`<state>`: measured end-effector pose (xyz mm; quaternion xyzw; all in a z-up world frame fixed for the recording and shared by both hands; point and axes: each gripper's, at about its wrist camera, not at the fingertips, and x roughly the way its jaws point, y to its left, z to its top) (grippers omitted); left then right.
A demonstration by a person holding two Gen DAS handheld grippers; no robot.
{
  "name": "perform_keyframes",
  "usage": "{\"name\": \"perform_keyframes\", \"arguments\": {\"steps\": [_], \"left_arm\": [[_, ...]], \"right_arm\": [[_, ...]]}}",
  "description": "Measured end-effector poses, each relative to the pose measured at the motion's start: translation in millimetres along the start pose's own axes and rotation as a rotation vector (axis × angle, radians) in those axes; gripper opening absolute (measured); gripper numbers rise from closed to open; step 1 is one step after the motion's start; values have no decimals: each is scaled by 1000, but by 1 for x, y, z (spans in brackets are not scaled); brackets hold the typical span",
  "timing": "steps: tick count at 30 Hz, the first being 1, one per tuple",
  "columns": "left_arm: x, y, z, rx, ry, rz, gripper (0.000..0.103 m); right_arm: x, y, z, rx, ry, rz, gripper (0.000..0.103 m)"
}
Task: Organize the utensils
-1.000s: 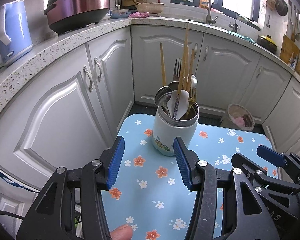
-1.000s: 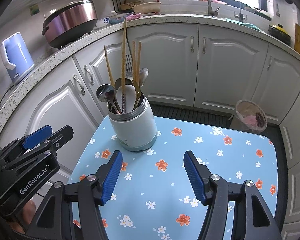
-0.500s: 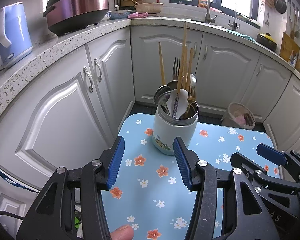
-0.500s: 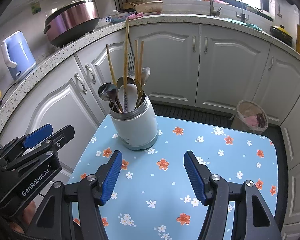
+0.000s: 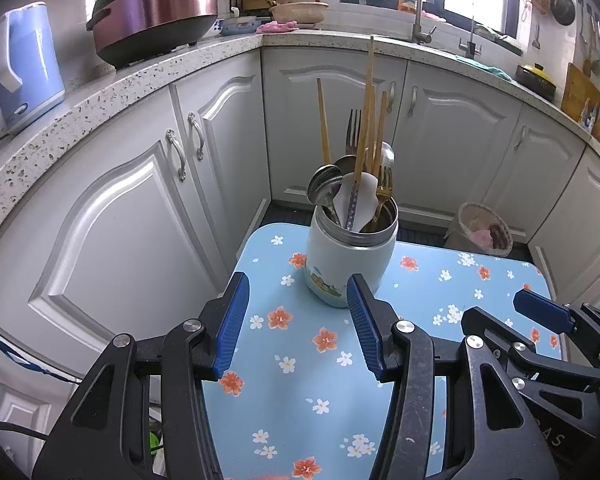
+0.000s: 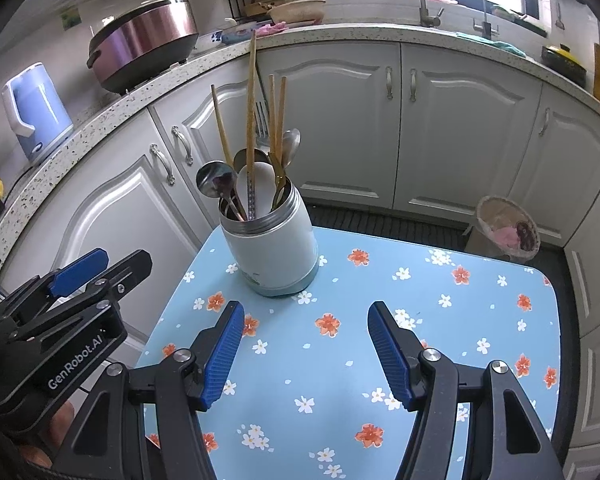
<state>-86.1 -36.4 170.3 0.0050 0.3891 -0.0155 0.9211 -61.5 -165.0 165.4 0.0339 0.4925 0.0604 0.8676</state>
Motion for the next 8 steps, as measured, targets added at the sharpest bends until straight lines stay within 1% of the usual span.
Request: {"name": "perform_keyframes", "arguments": {"steps": [8], "left_arm": [[2,-4,-3,11,-9,-28,50]], "right_arm": [[3,-5,-4,22,10,1,62]]}}
